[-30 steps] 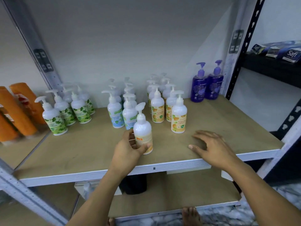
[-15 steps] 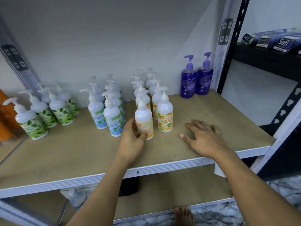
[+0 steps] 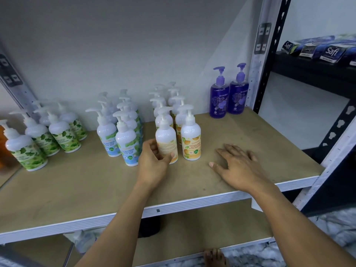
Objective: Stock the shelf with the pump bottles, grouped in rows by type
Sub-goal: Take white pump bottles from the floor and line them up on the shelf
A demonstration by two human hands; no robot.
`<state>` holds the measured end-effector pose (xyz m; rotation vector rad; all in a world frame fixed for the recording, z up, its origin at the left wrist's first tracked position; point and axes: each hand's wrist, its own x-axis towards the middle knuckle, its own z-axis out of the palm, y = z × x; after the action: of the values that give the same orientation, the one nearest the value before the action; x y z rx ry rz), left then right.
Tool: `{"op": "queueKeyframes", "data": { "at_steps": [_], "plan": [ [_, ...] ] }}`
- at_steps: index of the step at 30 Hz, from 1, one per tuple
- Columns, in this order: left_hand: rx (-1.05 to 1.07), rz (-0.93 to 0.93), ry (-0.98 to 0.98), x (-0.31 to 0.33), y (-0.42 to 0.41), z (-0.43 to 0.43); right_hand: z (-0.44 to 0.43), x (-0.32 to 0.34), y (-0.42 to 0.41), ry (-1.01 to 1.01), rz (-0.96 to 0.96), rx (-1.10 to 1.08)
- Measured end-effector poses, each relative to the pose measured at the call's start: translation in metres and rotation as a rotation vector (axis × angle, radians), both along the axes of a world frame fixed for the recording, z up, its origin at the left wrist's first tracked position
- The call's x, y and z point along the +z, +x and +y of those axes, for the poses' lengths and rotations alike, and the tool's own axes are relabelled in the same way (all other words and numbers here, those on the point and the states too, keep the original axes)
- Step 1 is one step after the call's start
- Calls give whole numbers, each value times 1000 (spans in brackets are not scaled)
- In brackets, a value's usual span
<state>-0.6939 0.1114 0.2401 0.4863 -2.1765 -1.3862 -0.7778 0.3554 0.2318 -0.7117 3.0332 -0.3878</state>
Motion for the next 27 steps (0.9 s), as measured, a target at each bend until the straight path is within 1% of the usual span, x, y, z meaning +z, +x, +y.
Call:
{"op": "queueKeyframes", "data": {
  "at_steps": [4,8,15,18,22,27],
  "plan": [
    [-11,21,59,-4,-5,-5,0,0,0,-10,7,-4],
    [-22,33,51,1,-7,4,0,-1,1,-12,8,-9],
    [170,32,-177,-1,-13,12,0,0,1,-7,10,-12],
    [188,8,-195,-1,-13,10,0,0,1,-5,15,-14],
    [107,-9,-152,0,-11,3,0,0,1,-3,15,-12],
    [-123,-90,-7,11,-7,-15,1,0,2,-8,19,-12]
  ]
}}
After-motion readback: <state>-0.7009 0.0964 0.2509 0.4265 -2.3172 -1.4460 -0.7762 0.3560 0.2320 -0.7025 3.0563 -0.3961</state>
